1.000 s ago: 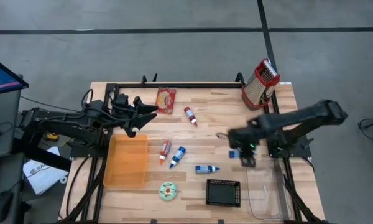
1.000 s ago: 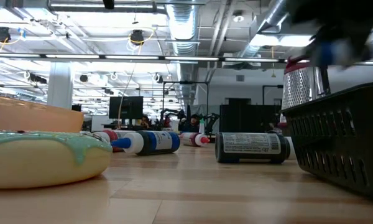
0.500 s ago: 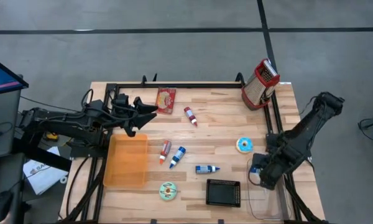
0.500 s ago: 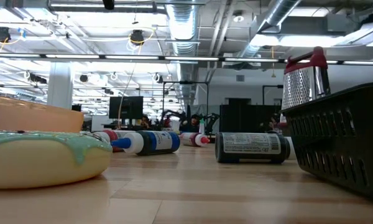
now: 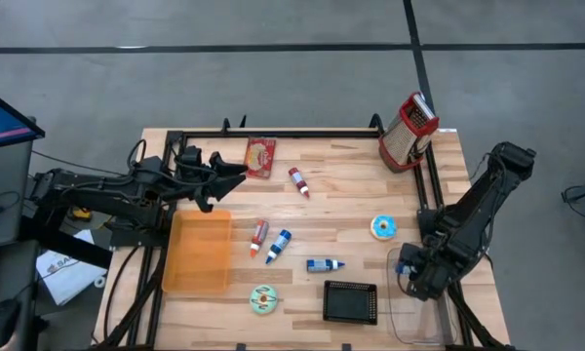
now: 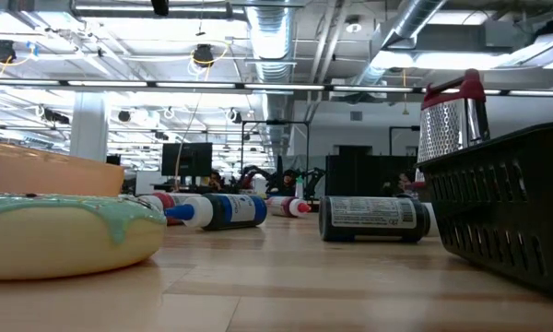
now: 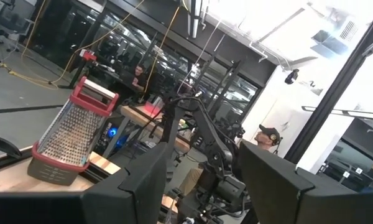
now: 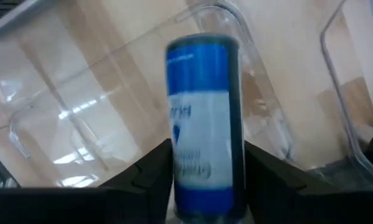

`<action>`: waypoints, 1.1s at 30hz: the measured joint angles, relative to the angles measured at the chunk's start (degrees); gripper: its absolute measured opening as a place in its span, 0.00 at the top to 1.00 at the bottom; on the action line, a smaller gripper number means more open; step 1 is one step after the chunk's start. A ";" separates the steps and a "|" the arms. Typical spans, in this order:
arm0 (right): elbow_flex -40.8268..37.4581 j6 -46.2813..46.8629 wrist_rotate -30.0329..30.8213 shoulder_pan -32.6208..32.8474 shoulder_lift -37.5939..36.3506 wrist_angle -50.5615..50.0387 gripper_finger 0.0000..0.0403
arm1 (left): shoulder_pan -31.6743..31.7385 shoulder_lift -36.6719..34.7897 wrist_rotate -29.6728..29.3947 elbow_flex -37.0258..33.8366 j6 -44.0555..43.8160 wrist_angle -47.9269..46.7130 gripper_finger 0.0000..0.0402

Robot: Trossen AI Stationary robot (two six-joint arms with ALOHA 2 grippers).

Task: Pick & Place Food Item
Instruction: Put the top blue food coloring bottle into the transparent bin, then put the right blue food coloring bottle into the transparent bin

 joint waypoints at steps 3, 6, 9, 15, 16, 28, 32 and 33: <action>0.46 0.03 -0.19 -0.06 0.00 -0.28 0.49 | 0.00 0.00 -0.67 0.00 0.04 0.00 0.51; 2.02 -0.38 -0.10 -0.11 0.00 -1.43 0.43 | 0.00 0.00 -1.08 0.00 0.12 0.00 0.51; 5.14 -1.97 1.30 -0.15 -0.73 -2.47 0.40 | 0.00 0.00 -1.18 0.00 0.28 0.00 0.51; 15.34 -13.64 9.54 -4.68 -3.69 -7.99 0.39 | 0.00 0.00 -1.37 0.01 0.12 -0.24 0.51; 17.05 -17.31 12.21 -6.53 -4.02 -8.84 0.39 | 0.07 0.00 -1.36 0.02 0.07 -0.59 0.51; 22.62 -65.07 1.80 -49.88 3.99 11.24 0.39 | 2.41 0.02 -0.75 0.04 -2.12 -6.93 0.51; 22.60 -71.26 -9.24 -52.92 11.49 12.00 0.39 | 2.21 0.02 1.98 0.04 -0.86 -6.93 0.51; 22.58 -72.54 -11.16 -52.50 13.18 11.99 0.39 | 2.21 0.02 2.62 0.04 -0.56 -6.95 0.51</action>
